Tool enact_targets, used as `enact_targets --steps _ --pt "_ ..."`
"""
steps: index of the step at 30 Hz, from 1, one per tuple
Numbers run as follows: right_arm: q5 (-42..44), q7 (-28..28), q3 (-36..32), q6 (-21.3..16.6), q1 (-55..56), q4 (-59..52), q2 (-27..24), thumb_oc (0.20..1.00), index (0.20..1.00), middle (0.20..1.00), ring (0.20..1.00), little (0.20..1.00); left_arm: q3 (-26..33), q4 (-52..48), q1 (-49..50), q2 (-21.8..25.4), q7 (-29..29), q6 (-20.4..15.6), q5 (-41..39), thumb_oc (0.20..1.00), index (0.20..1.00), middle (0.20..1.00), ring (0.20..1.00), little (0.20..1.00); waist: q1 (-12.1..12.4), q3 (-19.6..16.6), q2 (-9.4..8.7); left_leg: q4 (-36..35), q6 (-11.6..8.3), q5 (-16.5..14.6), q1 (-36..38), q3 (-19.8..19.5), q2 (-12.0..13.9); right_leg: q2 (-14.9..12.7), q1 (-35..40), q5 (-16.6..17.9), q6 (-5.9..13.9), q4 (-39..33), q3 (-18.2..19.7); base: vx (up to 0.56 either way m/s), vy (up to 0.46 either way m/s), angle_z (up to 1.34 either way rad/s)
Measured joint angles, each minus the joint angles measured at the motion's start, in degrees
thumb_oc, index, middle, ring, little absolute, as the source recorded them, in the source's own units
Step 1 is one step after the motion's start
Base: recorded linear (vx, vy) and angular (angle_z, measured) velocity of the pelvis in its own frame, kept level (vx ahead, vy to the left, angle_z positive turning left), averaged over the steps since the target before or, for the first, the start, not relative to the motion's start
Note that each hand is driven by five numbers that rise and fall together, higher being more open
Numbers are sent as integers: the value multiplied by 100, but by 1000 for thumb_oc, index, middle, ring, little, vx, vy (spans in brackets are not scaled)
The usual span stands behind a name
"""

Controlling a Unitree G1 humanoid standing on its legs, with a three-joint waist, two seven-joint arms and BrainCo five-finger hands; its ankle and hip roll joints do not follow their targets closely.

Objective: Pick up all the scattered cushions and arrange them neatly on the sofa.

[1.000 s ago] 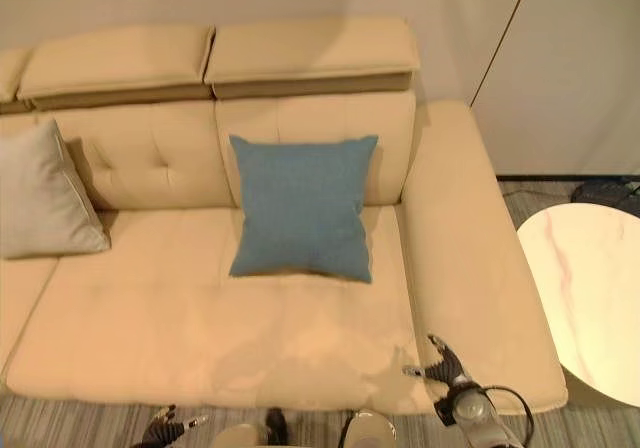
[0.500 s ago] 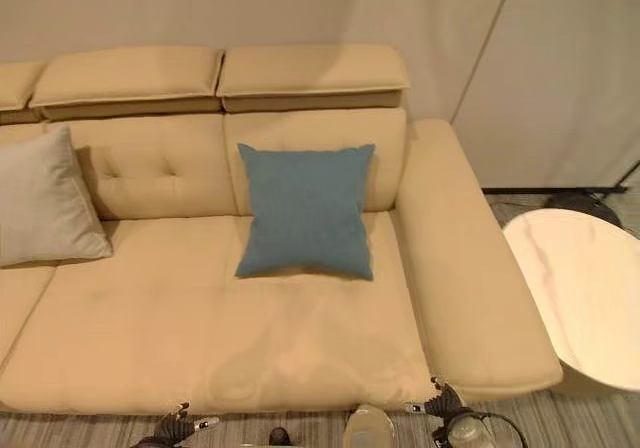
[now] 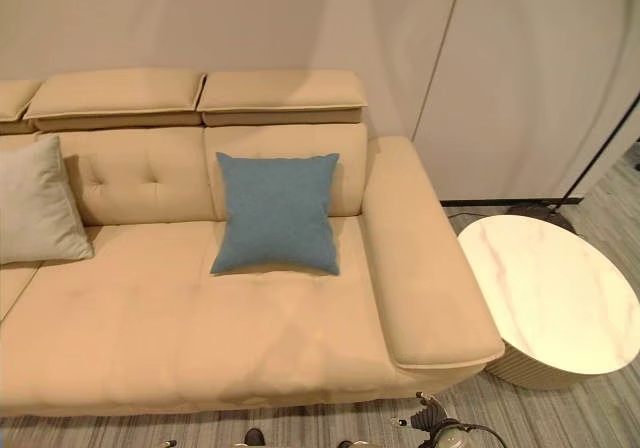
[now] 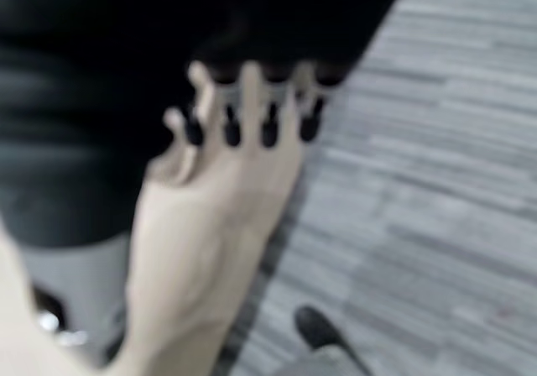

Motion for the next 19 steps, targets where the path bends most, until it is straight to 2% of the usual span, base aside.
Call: enact_targets --steps 1,4,5,6,7,9,10,11,12,13,15,19 --pt "1 3 21 5 63 6 0 1000 1000 1000 1000 1000 -42 0 -61 -2 -1 -1 1 1000 1000 1000 1000 1000 -6 -11 -38 49 -24 -9 -44 -12 11 0 -6 0 -6 -15 -37 -234 -167 32" --pt "98 -4 40 -1 98 49 53 1000 1000 1000 1000 1000 -207 -13 -322 -13 1 -62 0 1000 1000 1000 1000 1000 -107 17 -154 300 -280 347 -451 -242 -75 -65 -187 -3 -73 11 -65 -191 -75 30" --pt "99 -4 41 0 32 121 59 1000 1000 1000 1000 1000 -242 21 -393 -9 0 -51 2 1000 1000 1000 1000 1000 -107 86 -247 239 -422 580 -483 -365 -168 -161 -204 38 -142 -37 -75 -91 -9 5" --pt "100 -8 40 4 38 141 41 1000 1000 1000 1000 1000 -270 8 -408 -13 -3 -53 2 1000 1000 1000 1000 1000 -135 95 -308 237 -480 618 -470 -424 -245 -246 -203 105 -261 -92 -79 -116 8 -6" --pt "100 -9 39 4 27 152 23 1000 1000 1000 1000 1000 -268 10 -380 -27 0 -51 1 1000 1000 1000 1000 1000 -119 123 -359 355 -405 470 -448 -457 -326 -310 -171 170 -365 -131 -77 -30 40 -10" --pt "100 -19 37 1 84 165 -44 1000 1000 1000 1000 1000 -264 9 -337 -66 1 -52 -1 1000 1000 1000 1000 1000 -184 94 -190 432 -240 181 -340 -407 -415 -301 -47 251 -269 -270 -104 -9 72 3" --pt "100 -19 37 1 88 170 -46 1000 1000 1000 1000 1000 -264 9 -337 -68 1 -52 -1 1000 1000 1000 1000 1000 -187 91 -182 421 -238 174 -335 -399 -414 -298 -39 252 -267 -273 -107 10 48 19" --pt "92 -16 12 8 114 308 -49 1000 1000 1000 1000 1000 -249 18 -274 -115 1 -53 1 1000 1000 1000 1000 1000 -279 62 42 -55 -132 106 -100 -239 -377 -201 101 304 -182 -394 -185 17 51 14" --pt "91 -8 17 28 157 444 14 1000 1000 1000 1000 1000 -252 21 -248 -128 4 -49 1 1000 1000 1000 1000 1000 -293 -21 156 -456 140 61 121 -166 -349 -154 115 304 -139 -403 -170 24 51 11" --pt "81 -4 15 25 181 448 58 1000 1000 1000 1000 1000 -242 18 -237 -115 3 -48 1 1000 1000 1000 1000 1000 -295 -38 165 -455 183 33 140 -151 -390 -187 124 313 -82 -410 -135 35 60 -11" --pt "45 2 14 28 214 422 92 1000 1000 1000 1000 1000 -139 18 -117 -89 2 -45 -4 1000 1000 1000 1000 1000 -296 -20 37 -465 289 -36 253 -117 -544 -296 236 379 43 -466 -42 11 38 -11" --pt "46 0 3 26 232 308 99 1000 1000 1000 1000 1000 -26 21 -57 -28 4 -42 -5 1000 1000 1000 1000 1000 -286 -84 -35 -504 305 -49 315 -66 -588 -340 273 367 113 -500 -24 -7 2 -1"
